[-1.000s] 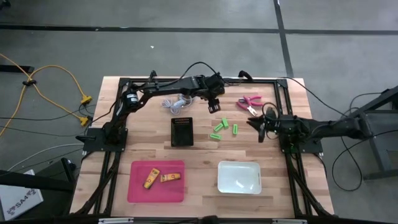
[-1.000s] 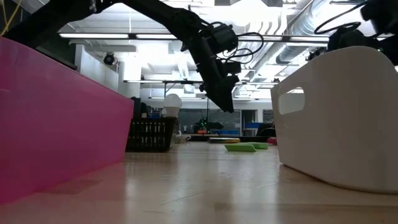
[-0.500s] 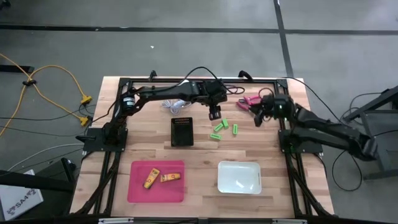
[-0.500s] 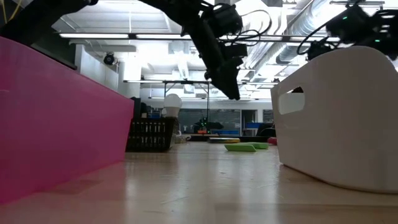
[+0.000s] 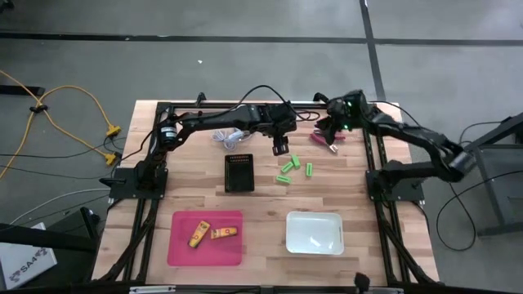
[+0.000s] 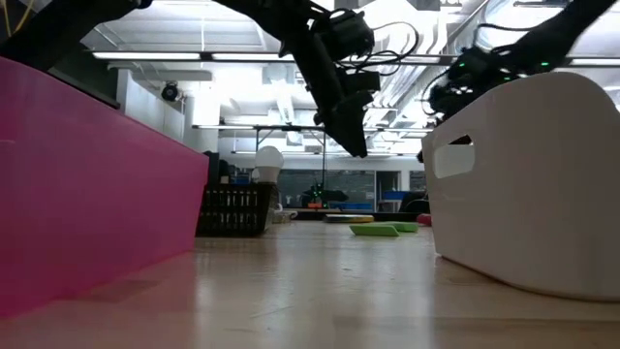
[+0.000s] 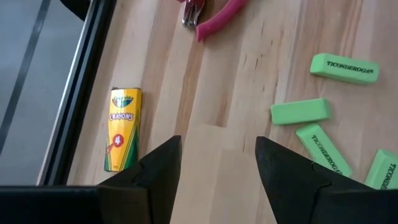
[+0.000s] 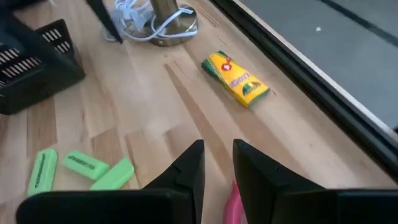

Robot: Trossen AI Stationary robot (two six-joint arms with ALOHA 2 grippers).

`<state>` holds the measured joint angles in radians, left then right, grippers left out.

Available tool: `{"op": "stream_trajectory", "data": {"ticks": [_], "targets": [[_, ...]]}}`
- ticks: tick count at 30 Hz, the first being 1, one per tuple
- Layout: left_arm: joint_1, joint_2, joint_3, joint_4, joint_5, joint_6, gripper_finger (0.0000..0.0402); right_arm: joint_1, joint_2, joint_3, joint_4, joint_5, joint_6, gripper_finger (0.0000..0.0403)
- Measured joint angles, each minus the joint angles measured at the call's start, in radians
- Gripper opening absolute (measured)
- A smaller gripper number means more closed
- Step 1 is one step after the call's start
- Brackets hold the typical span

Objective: Pick & Place School Supplies
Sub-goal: Put the yellow crayon box into the pink bin

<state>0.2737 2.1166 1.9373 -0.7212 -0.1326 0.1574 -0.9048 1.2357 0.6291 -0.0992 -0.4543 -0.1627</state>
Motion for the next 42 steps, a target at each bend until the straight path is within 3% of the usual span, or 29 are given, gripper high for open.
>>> {"op": "stream_trajectory", "data": {"ticks": [13,17,22,29,37,42], "targets": [[-0.002,-0.018,0.000,-0.051,0.001,0.000,0.0198,-0.012,0.332,0.379,-0.146,-0.016,-0.131,0.0072],[-0.010,-0.046,0.000,-0.074,0.006,0.000,0.0198,-0.011,0.411,0.457,-0.198,0.026,-0.184,0.0072],[-0.031,-0.077,0.000,-0.076,0.008,-0.005,0.0198,0.007,0.460,0.541,-0.291,0.111,-0.252,0.0072],[-0.063,-0.098,0.000,-0.066,0.011,-0.007,0.0198,0.047,0.496,0.670,-0.378,0.116,-0.324,0.0072],[-0.091,-0.107,0.000,-0.071,0.011,-0.019,0.0198,0.133,0.637,0.806,-0.554,0.124,-0.389,0.0072],[-0.110,-0.107,0.000,-0.073,0.010,-0.039,0.0198,0.185,0.662,0.821,-0.576,0.220,-0.420,0.0072]]}}
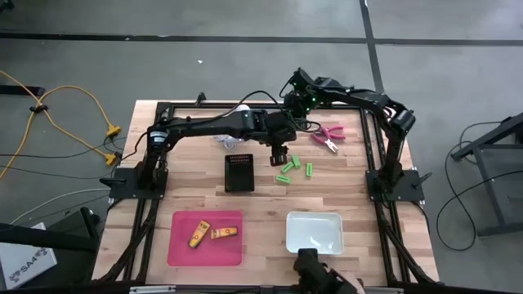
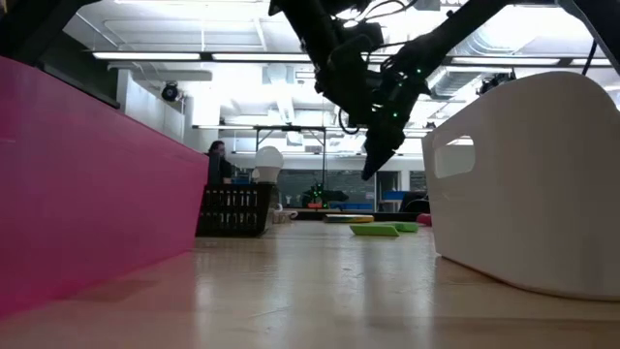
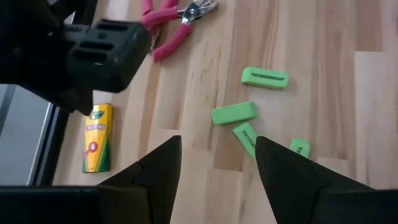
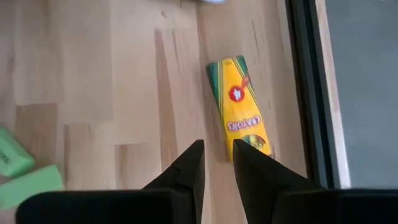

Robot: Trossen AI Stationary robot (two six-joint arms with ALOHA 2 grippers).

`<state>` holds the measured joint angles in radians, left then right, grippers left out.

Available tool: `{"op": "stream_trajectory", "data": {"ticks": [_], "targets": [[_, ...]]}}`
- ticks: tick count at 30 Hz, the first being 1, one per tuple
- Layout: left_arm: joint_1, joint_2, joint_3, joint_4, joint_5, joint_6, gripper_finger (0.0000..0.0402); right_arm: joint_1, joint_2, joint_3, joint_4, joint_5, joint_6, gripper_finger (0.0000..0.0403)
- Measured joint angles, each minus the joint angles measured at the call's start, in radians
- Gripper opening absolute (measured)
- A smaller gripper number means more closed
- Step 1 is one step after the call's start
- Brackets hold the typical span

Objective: Pick & Place School Supplies
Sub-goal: Put the yellow crayon box into the pink bin

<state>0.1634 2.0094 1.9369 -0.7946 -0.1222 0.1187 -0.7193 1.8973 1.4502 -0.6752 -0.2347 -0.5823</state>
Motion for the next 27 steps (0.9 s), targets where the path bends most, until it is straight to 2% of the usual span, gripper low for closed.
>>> {"op": "stream_trajectory", "data": {"ticks": [11,18,27], "targets": [[-0.036,0.000,0.000,0.021,-0.001,-0.032,0.0198,0.027,0.000,0.000,-0.002,0.032,0.008,0.0072],[-0.065,-0.001,0.000,-0.005,-0.003,-0.041,0.0198,0.034,0.000,0.000,-0.016,0.166,0.055,0.0072],[-0.135,-0.009,0.000,-0.031,-0.003,0.012,0.0198,0.046,0.000,0.000,-0.017,0.124,0.040,0.0072]]}}
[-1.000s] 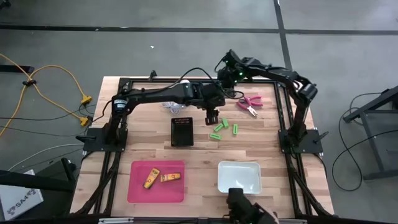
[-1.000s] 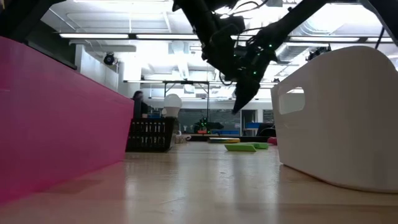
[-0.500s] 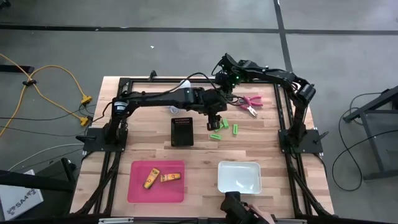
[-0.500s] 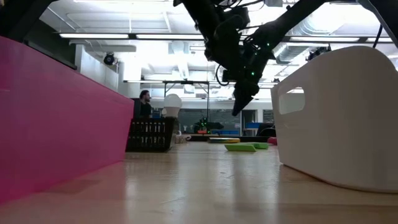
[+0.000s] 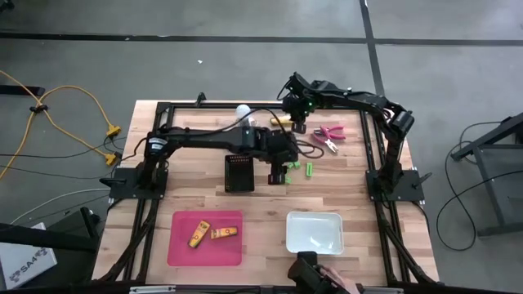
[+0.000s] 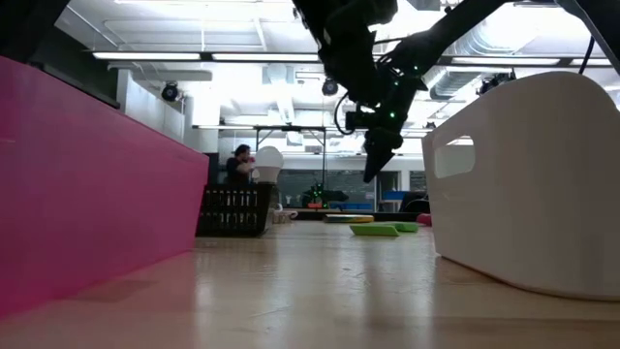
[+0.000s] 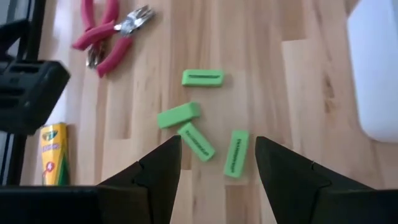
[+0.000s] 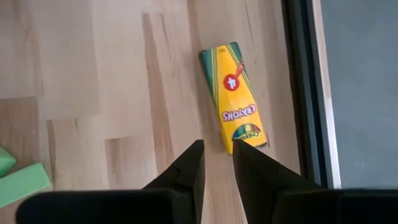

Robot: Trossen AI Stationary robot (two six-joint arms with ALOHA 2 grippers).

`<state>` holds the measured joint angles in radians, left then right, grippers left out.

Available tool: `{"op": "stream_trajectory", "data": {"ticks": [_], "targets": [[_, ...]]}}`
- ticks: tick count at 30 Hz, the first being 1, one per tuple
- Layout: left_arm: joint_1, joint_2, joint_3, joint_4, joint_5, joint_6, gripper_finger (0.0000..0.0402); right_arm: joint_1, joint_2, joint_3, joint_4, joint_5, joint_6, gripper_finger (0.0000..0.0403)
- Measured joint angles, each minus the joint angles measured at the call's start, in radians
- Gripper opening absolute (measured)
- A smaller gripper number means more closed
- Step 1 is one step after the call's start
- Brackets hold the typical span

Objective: Pick & Place School Supplies
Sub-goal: Put the yellow crayon box into the pink bin

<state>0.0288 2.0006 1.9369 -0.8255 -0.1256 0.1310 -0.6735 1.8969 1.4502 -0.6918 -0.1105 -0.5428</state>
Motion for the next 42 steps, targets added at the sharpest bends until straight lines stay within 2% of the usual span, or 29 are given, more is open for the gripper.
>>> {"op": "stream_trajectory", "data": {"ticks": [10,20,25,30,36,42], "targets": [[-0.027,-0.007,0.000,0.056,-0.007,0.000,0.0198,0.006,0.019,0.000,0.013,0.009,-0.005,0.0075],[-0.025,-0.007,0.000,0.055,-0.007,0.000,0.0198,0.072,0.069,0.000,0.019,0.041,-0.004,0.0139],[-0.025,-0.007,0.000,0.056,-0.007,0.003,0.0198,0.094,0.069,0.000,0.018,0.041,0.026,0.0157],[-0.025,-0.007,0.000,0.055,-0.006,0.002,0.0198,0.099,0.069,0.000,0.020,0.046,0.022,0.0157],[-0.025,-0.007,0.000,0.056,-0.006,0.000,0.0198,0.089,0.069,0.000,0.082,0.108,0.023,0.0156],[-0.025,-0.006,0.000,0.055,-0.005,0.000,0.0198,0.089,0.078,0.000,0.078,0.105,0.060,0.0141]]}}
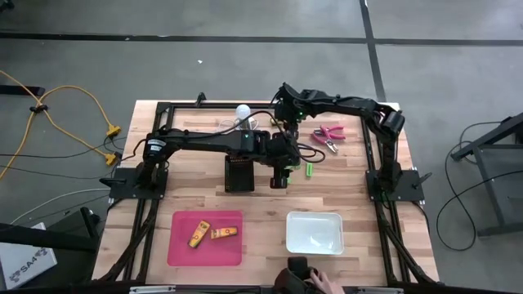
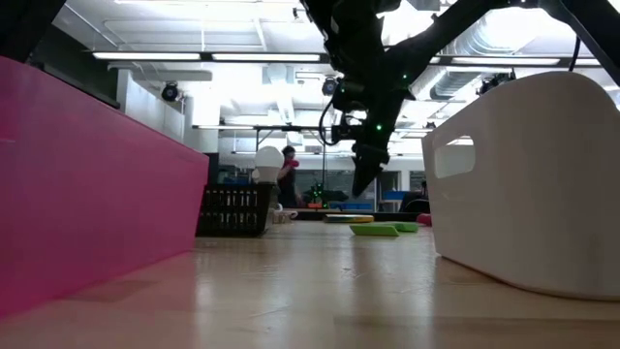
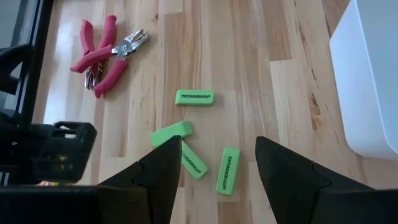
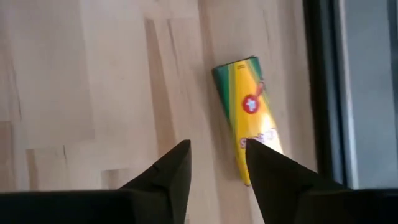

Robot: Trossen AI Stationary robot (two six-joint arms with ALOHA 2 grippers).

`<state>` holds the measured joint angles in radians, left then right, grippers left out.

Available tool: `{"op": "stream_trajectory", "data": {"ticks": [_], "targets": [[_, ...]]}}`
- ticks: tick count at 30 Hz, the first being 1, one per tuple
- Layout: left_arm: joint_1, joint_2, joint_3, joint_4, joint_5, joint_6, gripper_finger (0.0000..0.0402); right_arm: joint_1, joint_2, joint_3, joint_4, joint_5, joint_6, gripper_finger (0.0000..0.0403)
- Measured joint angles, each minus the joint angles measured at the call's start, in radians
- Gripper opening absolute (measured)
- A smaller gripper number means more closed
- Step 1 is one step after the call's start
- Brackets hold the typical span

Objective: Pick & Place School Supplies
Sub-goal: Put the yellow crayon box into the pink bin

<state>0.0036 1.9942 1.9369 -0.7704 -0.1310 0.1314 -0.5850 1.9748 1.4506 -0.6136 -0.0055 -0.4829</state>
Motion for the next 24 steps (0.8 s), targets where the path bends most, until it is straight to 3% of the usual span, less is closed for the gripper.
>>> {"op": "stream_trajectory", "data": {"ticks": [9,20,24], "targets": [[0.000,0.000,0.000,0.000,0.006,0.000,0.0198,0.003,0.066,0.000,0.009,0.008,0.017,0.0121],[0.000,0.000,0.000,0.000,0.005,0.000,0.0198,0.014,0.066,0.000,0.047,0.110,0.046,0.0130],[0.000,0.000,0.000,0.000,0.005,0.002,0.0198,0.028,0.042,0.000,0.033,0.101,0.044,0.0130]]}}
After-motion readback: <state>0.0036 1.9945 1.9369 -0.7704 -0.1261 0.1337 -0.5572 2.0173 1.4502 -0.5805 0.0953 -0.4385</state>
